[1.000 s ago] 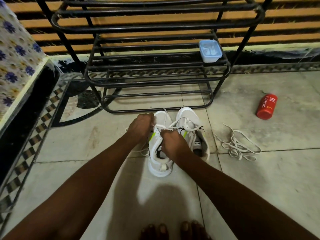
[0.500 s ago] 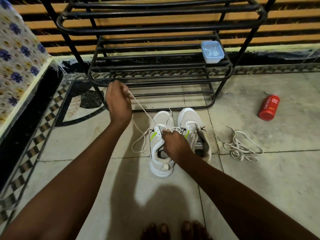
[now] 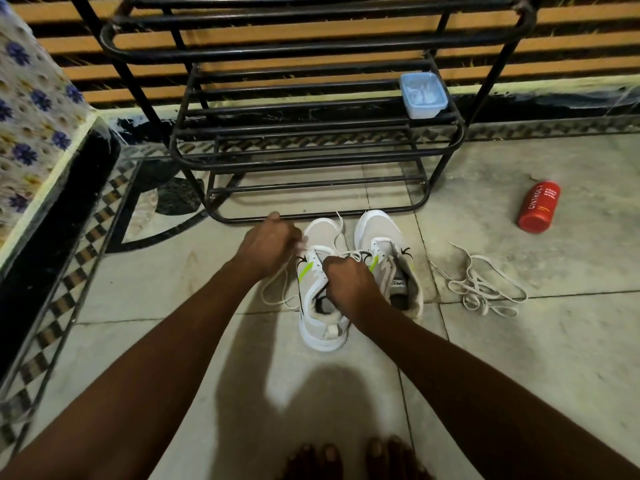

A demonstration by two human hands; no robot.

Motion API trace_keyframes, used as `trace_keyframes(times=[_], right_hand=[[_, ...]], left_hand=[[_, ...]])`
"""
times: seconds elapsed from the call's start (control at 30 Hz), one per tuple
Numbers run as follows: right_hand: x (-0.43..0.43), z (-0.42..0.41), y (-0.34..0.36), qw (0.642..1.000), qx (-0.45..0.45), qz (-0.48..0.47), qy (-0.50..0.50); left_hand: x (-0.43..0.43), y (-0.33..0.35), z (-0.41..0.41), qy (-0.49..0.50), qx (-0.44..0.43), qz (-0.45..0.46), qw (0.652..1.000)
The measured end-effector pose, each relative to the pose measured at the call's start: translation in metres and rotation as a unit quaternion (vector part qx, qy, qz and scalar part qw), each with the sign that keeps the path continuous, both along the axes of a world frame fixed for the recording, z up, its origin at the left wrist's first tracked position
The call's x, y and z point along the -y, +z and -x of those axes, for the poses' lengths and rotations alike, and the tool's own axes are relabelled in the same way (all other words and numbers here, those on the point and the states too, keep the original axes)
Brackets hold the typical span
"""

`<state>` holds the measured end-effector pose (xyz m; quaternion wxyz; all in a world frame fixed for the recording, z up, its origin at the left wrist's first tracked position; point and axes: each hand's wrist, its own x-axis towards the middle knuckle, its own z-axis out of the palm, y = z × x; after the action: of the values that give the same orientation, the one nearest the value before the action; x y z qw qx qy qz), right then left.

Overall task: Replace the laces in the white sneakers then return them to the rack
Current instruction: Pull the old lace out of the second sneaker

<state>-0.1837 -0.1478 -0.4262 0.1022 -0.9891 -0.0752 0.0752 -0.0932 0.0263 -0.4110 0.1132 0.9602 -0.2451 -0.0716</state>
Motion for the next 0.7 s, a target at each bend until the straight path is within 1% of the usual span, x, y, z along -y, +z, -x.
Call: trace_keyframes(times=[0.07, 0.1, 0.13, 0.17, 0.2, 0.27, 0.33, 0.37, 0.4, 0.43, 0.47, 0.5, 0.53, 0.57, 0.6, 0.63, 0.67, 0.7], right_hand=[[0.001, -0.001, 0.001, 1.000, -0.003, 0.002, -0.004], [0.001, -0.001, 0.002, 1.000, -0.002, 0.003, -0.003], [0.001, -0.001, 0.002, 1.000, 0.000, 0.006, -0.002], [0.001, 0.000, 0.002, 1.000, 0.000, 0.010, -0.001], [0.001, 0.000, 0.003, 1.000, -0.001, 0.010, -0.003], [0.000, 0.001, 0.003, 1.000, -0.006, 0.003, -0.012], [0.000, 0.001, 0.003, 1.000, -0.010, 0.001, -0.016], [0.000, 0.001, 0.003, 1.000, -0.011, -0.002, -0.018], [0.000, 0.002, 0.003, 1.000, -0.011, -0.007, -0.022], [0.000, 0.002, 0.003, 1.000, -0.011, -0.010, -0.024], [0.000, 0.003, 0.003, 1.000, -0.010, -0.010, -0.025], [0.000, 0.004, 0.002, 1.000, -0.010, -0.009, -0.026], [-0.001, 0.004, 0.002, 1.000, -0.010, -0.010, -0.026], [-0.001, 0.004, 0.002, 1.000, -0.009, -0.011, -0.026], [-0.001, 0.003, 0.001, 1.000, -0.008, -0.012, -0.026], [-0.001, 0.003, 0.001, 1.000, -0.007, -0.012, -0.027], [-0.001, 0.002, 0.001, 1.000, -0.006, -0.012, -0.027], [0.000, 0.002, 0.001, 0.999, -0.006, -0.014, -0.028]], left_hand=[[-0.001, 0.007, 0.001, 0.046, 0.079, 0.118, 0.989], [-0.004, 0.013, 0.000, 0.094, 0.119, 0.191, 0.970], [-0.008, 0.022, -0.003, 0.157, 0.150, 0.273, 0.937], [-0.012, 0.030, -0.006, 0.218, 0.159, 0.356, 0.895], [-0.014, 0.038, -0.008, 0.253, 0.146, 0.438, 0.850], [-0.009, 0.047, -0.006, 0.260, 0.071, 0.575, 0.772], [0.004, 0.050, -0.001, 0.276, -0.028, 0.664, 0.694], [0.012, 0.049, 0.001, 0.291, -0.083, 0.696, 0.651], [0.018, 0.046, 0.004, 0.306, -0.127, 0.711, 0.620], [0.021, 0.042, 0.007, 0.317, -0.144, 0.698, 0.626], [0.020, 0.035, 0.010, 0.314, -0.133, 0.650, 0.678], [0.018, 0.027, 0.013, 0.286, -0.101, 0.569, 0.764], [0.013, 0.019, 0.015, 0.232, -0.062, 0.458, 0.856], [0.010, 0.012, 0.016, 0.167, -0.041, 0.333, 0.927], [0.007, 0.006, 0.018, 0.115, -0.043, 0.216, 0.969], [0.006, 0.001, 0.019, 0.077, -0.059, 0.127, 0.987], [0.007, -0.002, 0.021, 0.058, -0.067, 0.073, 0.993], [0.009, -0.004, 0.022, 0.052, -0.055, 0.047, 0.996]])
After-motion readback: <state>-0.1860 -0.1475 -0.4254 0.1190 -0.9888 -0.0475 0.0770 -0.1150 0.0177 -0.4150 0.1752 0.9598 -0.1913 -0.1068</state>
